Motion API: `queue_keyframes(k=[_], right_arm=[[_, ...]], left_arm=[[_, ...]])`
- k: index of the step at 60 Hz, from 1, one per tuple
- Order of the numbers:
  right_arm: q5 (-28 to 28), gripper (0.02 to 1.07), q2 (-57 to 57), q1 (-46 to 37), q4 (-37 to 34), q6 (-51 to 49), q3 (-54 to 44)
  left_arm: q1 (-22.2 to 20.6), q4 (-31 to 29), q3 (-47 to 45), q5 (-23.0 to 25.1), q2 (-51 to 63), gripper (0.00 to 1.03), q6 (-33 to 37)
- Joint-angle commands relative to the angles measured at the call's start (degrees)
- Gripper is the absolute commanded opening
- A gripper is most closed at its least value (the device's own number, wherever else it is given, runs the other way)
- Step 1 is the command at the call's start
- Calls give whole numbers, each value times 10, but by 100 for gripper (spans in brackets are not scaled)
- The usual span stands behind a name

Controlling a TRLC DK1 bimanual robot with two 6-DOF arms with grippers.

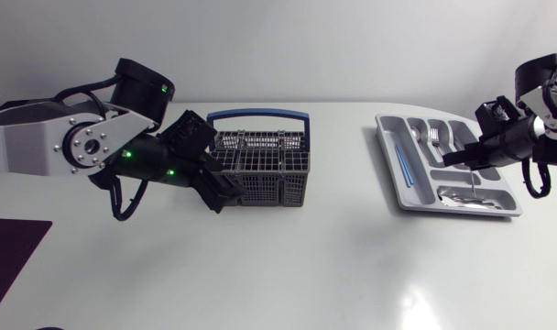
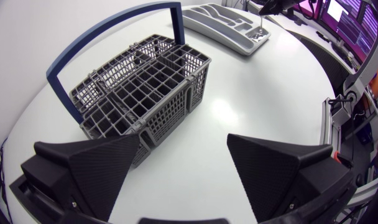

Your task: Unload the cutlery basket into the drawer organizer.

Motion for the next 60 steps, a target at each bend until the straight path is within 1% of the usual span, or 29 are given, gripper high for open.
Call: queue_keyframes(k=[1, 14, 17, 18, 22, 23, 24, 26, 30, 33, 36, 39, 42, 55, 60], right_arm=[[21, 8, 33, -14, 32, -26, -24], [65, 8, 98, -37, 101, -44, -33], [75, 8, 105, -39, 117, -49, -37], [79, 10, 108, -39, 119, -51, -38], [87, 23, 115, -40, 128, -52, -40], [93, 30, 117, -40, 135, -56, -44], [94, 34, 118, -40, 140, -56, -46], [98, 41, 120, -40, 141, -57, -47], [99, 50, 121, -40, 146, -59, -52], [99, 60, 119, -40, 147, -59, -56], [99, 75, 115, -38, 147, -61, -62], [96, 93, 108, -36, 150, -65, -68], [88, 102, 97, -31, 150, -65, -75], [67, 103, 21, -22, 153, -50, -92], [45, 103, -23, -12, 152, -41, -104]], left_arm=[[10, -9, -8, -4, -18, 99, 16], [24, -22, -19, -5, -38, 99, 18], [27, -25, -24, -11, -44, 99, 18], [27, -26, -25, -12, -46, 99, 18], [29, -32, -28, -12, -55, 99, 19], [31, -33, -31, -12, -59, 99, 19], [32, -33, -33, -13, -61, 99, 19], [35, -37, -35, -16, -68, 99, 21], [39, -46, -39, -18, -74, 99, 27], [43, -52, -41, -19, -80, 99, 28], [44, -56, -45, -19, -86, 99, 29], [47, -60, -52, -19, -96, 99, 32], [53, -67, -54, -28, -102, 99, 33], [63, -106, -57, -43, -131, 99, 32], [70, -116, -62, -47, -151, 99, 33]])
